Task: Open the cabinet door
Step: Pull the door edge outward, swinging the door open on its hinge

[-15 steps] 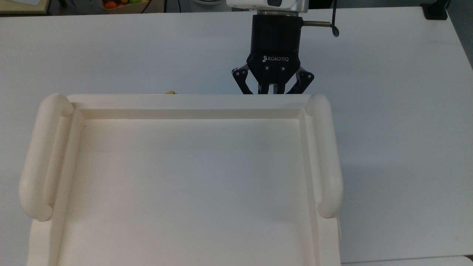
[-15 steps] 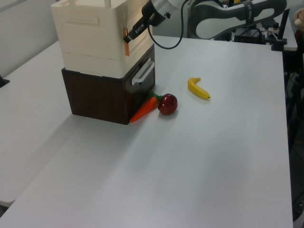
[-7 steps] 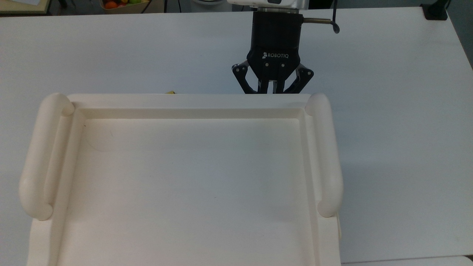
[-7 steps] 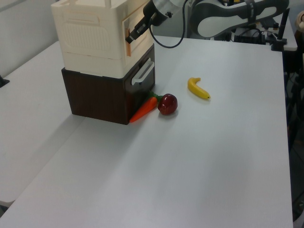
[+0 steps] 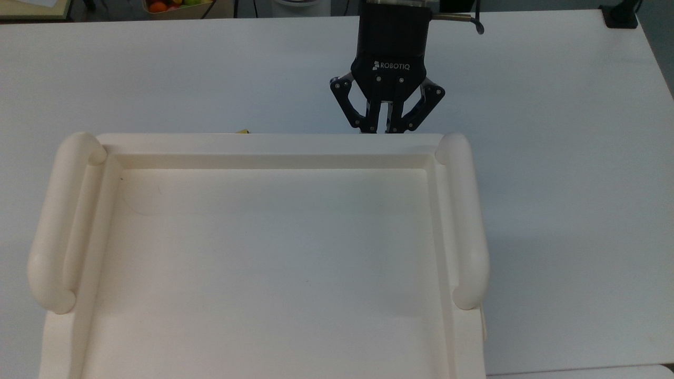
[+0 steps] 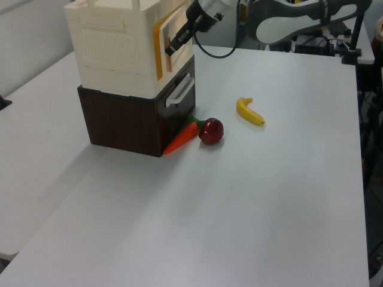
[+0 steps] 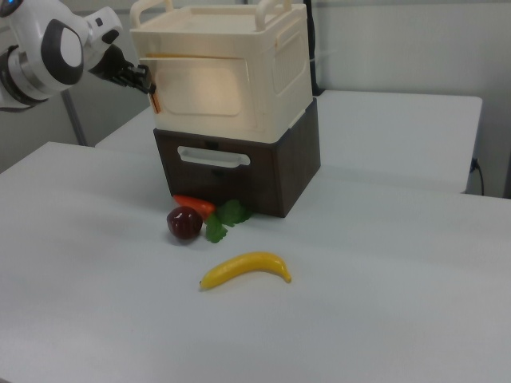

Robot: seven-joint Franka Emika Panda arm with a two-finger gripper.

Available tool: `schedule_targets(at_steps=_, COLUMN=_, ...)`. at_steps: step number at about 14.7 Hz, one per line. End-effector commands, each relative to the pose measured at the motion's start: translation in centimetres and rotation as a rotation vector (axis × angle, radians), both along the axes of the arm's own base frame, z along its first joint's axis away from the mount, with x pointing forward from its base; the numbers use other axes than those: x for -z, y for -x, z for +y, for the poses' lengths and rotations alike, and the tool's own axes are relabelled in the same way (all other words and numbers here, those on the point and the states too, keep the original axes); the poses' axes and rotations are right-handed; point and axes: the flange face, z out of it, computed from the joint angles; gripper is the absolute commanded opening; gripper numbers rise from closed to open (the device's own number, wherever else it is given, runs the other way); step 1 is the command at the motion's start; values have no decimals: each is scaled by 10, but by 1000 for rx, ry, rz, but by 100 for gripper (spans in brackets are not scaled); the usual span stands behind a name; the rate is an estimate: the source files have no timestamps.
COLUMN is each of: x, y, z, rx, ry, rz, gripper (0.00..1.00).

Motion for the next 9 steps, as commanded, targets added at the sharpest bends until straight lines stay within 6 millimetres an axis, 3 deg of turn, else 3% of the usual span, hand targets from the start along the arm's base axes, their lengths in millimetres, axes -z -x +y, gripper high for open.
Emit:
schedule_targets(at_steps=1, x=0, y=20, z=-15, rx=66, ry=17, rz=120, gripper=42)
schedule_targets(at_steps=3, x=-7, y=28, z=-18, rx=85, ry=-16, rz=167, gripper=47)
schedule_targets(at_steps=5, x=-10, y=34, z=-20, rx=103, ry=-26, rz=216, gripper=76)
schedule_targets(at_steps=6, x=-10, y=38, z=-22, rx=113, ry=-23, rz=249, gripper=79)
schedule_targets(at_steps=7, x=-13, y=45, z=-25, rx=130, ry=-26, rz=298, gripper=97)
schedule_targets(at_steps=9, x=-24, y=58, z=-29, rx=135, ry=-22, rz=348, gripper=100)
